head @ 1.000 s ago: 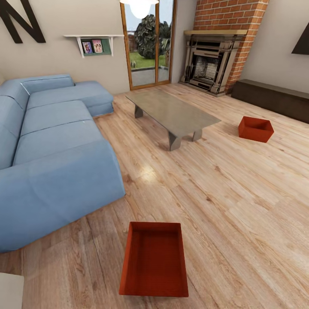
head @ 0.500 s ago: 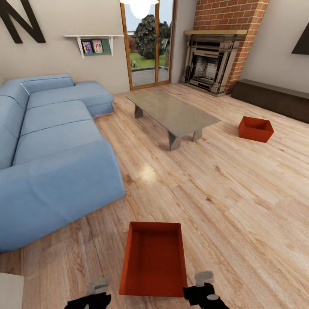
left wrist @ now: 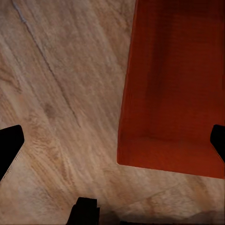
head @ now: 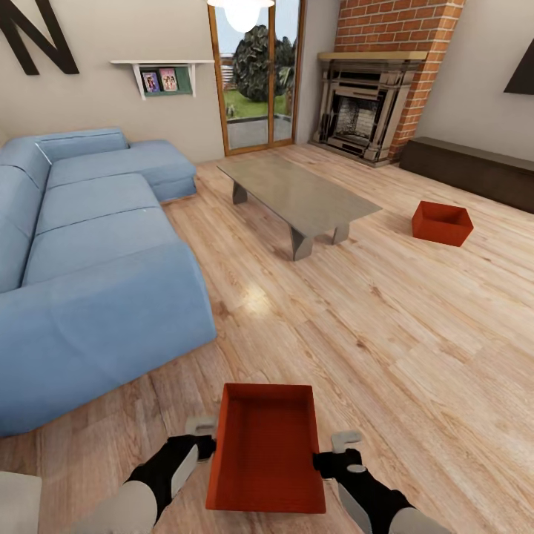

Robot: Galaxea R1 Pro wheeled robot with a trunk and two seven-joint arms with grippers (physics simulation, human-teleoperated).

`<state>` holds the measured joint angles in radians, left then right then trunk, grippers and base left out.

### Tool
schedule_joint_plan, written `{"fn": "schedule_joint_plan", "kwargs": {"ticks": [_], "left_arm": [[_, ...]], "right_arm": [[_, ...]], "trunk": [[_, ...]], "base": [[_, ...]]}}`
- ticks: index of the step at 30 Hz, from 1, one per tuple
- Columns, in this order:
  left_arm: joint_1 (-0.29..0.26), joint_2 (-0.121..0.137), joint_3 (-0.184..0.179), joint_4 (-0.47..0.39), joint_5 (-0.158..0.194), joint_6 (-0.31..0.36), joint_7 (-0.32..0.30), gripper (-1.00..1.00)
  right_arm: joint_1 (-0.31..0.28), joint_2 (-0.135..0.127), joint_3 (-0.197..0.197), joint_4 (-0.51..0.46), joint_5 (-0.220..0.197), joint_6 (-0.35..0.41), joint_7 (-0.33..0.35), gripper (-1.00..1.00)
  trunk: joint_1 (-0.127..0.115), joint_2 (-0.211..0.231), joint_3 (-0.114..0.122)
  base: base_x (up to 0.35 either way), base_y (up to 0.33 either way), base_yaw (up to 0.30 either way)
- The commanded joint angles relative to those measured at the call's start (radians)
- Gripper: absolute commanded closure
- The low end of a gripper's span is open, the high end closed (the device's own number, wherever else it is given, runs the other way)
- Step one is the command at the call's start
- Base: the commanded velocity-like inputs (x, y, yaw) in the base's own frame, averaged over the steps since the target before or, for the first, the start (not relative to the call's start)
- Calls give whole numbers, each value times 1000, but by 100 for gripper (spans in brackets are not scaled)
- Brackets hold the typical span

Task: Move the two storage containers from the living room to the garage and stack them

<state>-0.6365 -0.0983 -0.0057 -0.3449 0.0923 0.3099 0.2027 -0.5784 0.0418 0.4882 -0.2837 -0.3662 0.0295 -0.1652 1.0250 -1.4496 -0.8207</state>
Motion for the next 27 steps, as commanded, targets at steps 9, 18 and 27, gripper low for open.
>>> {"fn": "schedule_joint_plan", "kwargs": {"ticks": [9, 18, 27], "left_arm": [[-6, -10, -37, 18, -90, -13, 24, -100], [-8, -11, -36, 64, -96, -67, 24, -100], [-8, -11, -36, 110, -96, -113, 24, -100]], "right_arm": [[-128, 12, 9, 71, -76, -15, -30, -100], [-153, 22, 9, 108, -150, -78, -31, -100], [-153, 23, 10, 109, -150, -84, -31, -100]], "trunk": [[0, 0, -1], [0, 0, -1], [0, 0, -1]], "base": [[0, 0, 0], [0, 0, 0], [0, 0, 0]]}}
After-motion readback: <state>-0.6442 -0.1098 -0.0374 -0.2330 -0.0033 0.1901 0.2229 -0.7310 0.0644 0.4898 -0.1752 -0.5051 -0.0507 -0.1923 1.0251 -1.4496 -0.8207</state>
